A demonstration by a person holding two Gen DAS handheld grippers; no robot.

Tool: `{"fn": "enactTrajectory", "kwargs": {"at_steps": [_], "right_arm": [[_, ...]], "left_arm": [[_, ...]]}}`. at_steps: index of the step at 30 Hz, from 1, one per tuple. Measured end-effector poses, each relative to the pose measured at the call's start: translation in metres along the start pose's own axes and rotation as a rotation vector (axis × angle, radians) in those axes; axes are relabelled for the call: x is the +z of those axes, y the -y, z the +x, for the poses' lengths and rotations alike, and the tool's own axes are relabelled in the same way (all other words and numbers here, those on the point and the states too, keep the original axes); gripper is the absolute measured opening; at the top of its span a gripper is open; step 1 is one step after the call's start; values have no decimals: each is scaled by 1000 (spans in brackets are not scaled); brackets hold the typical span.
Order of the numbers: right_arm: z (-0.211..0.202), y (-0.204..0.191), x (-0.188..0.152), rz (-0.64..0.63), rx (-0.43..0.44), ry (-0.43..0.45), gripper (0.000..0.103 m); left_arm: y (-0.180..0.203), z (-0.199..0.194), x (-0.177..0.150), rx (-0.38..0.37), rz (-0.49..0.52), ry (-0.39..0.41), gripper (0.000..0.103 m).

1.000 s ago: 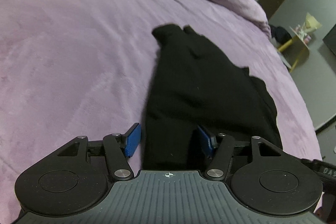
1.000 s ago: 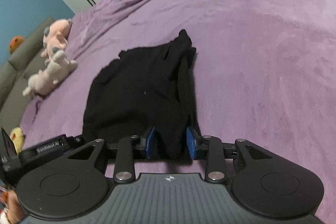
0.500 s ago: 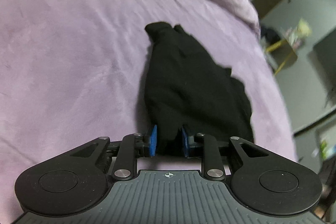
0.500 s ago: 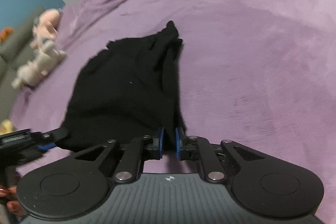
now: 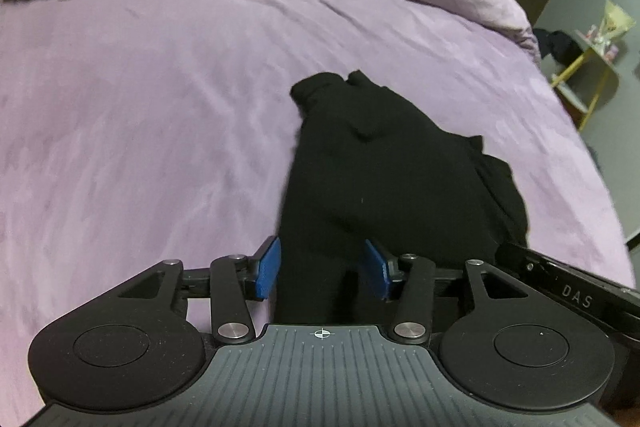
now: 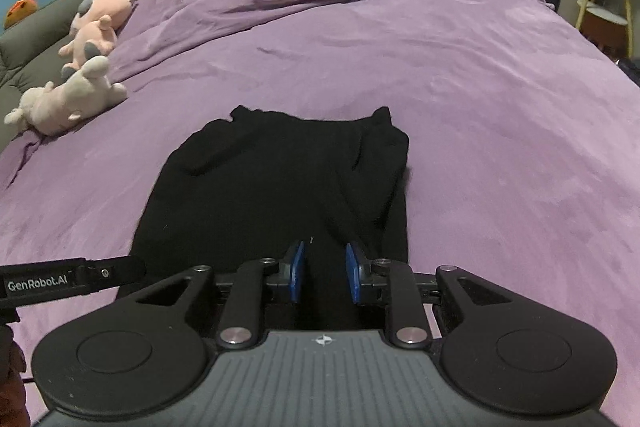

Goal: Fold small clothes

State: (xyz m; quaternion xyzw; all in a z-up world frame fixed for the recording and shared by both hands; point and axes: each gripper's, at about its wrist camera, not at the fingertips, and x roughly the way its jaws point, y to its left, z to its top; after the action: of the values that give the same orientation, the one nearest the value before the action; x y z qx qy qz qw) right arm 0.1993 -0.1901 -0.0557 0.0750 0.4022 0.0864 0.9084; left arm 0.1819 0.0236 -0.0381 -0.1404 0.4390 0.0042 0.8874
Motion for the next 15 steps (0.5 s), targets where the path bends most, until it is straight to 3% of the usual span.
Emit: {"fn": "enactTrajectory", "kwargs": {"at_steps": [6,9,15], "right_arm": [[22,-6,-8,-72,-46,-5,22],[27,-16,-13,-162,-80,7,22],[21,-16,-18,-184,-74,18,22]], "left_arm": [[10,33,2,76,61,-39,59],[9,39,0,75,77,-43,63],[5,40,-4,82,94,-41,69]]}}
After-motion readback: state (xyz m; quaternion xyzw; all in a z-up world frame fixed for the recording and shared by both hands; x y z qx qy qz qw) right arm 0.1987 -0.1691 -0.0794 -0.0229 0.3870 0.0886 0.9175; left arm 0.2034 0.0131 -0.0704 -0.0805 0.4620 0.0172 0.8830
